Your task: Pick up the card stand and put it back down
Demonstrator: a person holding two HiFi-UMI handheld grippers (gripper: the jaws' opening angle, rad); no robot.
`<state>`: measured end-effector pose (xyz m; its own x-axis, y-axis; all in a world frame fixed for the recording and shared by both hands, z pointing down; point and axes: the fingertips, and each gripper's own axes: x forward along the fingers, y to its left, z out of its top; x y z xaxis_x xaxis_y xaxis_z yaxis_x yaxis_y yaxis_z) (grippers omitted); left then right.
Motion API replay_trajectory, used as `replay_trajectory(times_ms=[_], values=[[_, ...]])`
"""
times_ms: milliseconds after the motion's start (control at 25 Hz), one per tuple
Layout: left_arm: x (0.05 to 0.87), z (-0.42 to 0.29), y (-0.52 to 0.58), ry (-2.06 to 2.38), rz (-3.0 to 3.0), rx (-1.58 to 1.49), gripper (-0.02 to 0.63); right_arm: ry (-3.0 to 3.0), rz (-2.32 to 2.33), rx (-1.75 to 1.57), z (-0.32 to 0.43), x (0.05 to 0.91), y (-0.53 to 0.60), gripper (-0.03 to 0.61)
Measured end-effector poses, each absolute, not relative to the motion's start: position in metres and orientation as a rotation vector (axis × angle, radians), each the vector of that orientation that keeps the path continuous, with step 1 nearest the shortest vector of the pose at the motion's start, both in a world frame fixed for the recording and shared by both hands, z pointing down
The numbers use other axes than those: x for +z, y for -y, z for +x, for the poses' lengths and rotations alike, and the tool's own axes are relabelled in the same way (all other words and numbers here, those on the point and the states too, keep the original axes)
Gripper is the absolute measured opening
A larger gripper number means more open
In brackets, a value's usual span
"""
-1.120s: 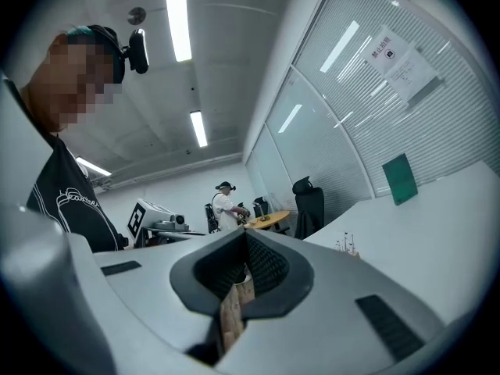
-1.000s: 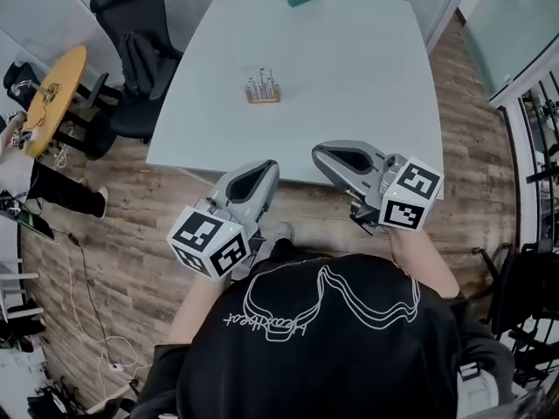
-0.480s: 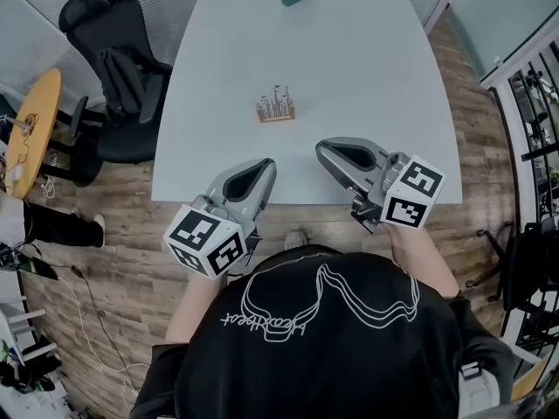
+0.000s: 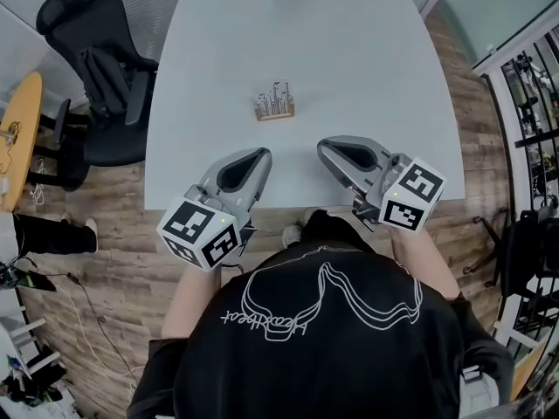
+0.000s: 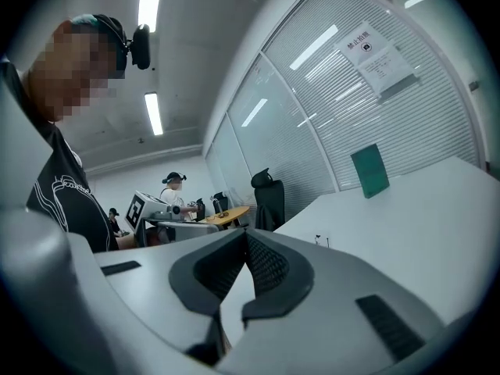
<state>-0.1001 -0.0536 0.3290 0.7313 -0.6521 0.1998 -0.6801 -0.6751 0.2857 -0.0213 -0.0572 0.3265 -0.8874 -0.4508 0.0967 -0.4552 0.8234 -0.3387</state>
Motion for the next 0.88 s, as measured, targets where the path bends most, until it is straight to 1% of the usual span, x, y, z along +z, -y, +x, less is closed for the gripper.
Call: replay_trajectory(times_ms=[520, 680, 720, 800, 880], values=[[0.380, -0.115, 0.117, 1.078, 2.511, 0.177, 0.017, 2.877, 0.798, 0.707, -0.016, 0.391, 0.125, 0.029], [0.395, -0.121, 0.134, 1.091, 2.497, 0.198, 0.018, 2.825, 0.792, 0.693, -0.018, 0.407, 0.142, 0.052], [0.399, -0.122, 0.138, 1.088, 2.490, 0.204, 0.026, 2.815, 0.787, 0.687, -0.019, 0.410, 0.147, 0.060], [0.408, -0.125, 0.147, 1.080, 2.469, 0.216, 0.071, 2.802, 0.782, 0.675, -0.021, 0.417, 0.157, 0.072], [0.420, -0.129, 0.155, 1.081, 2.442, 0.238, 0.094, 2.788, 0.779, 0.665, -0.023, 0.425, 0.168, 0.084]])
